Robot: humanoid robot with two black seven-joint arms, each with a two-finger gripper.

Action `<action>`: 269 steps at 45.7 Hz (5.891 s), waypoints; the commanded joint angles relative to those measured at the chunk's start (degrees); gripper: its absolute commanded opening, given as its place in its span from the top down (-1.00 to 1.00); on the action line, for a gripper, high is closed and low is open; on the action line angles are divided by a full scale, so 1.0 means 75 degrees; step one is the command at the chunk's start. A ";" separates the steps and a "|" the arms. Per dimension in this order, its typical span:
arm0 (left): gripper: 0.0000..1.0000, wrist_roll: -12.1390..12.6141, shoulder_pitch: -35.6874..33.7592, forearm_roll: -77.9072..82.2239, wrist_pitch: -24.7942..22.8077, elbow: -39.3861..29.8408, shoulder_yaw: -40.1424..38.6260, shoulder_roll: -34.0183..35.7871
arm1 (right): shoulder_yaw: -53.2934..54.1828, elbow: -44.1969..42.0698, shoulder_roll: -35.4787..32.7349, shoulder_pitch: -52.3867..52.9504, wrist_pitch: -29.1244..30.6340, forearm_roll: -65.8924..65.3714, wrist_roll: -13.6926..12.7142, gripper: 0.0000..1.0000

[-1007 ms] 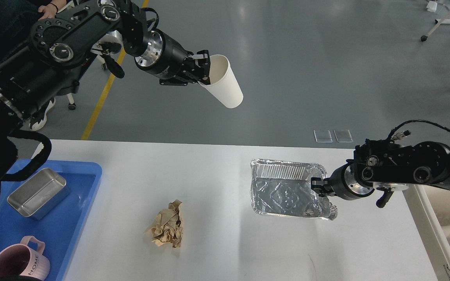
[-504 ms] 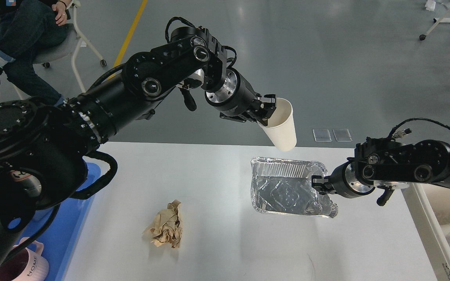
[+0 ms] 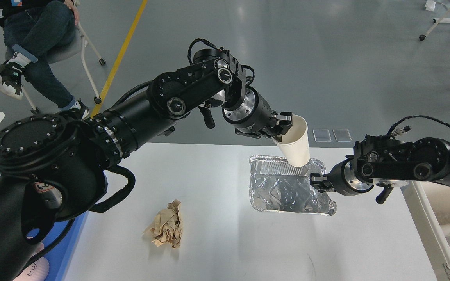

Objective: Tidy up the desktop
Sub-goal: 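Lower the paper cup into the foil tray held by the right gripper, then open the left gripper and withdraw it from the cup, then reach the left gripper down to the crumpled brown paper and grasp it, then lift the crumpled paper with the left gripper and raise it high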

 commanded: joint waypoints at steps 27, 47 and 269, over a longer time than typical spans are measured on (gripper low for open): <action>1.00 -0.0066 0.0374 -0.0024 0.0021 -0.0039 0.0653 0.0018 | 0.0027 0.0069 0.0018 0.0521 0.0082 0.0070 0.0036 1.00; -0.19 -0.0113 0.0432 -0.0048 0.0431 -0.0051 0.0653 0.0030 | 0.0015 0.0198 -0.0052 0.0580 0.0094 0.0082 0.0036 1.00; 0.67 0.0766 0.4100 0.0947 0.0923 -0.3133 0.1333 0.3768 | -0.0091 0.0714 -0.1295 0.0521 0.0070 0.0047 0.0047 1.00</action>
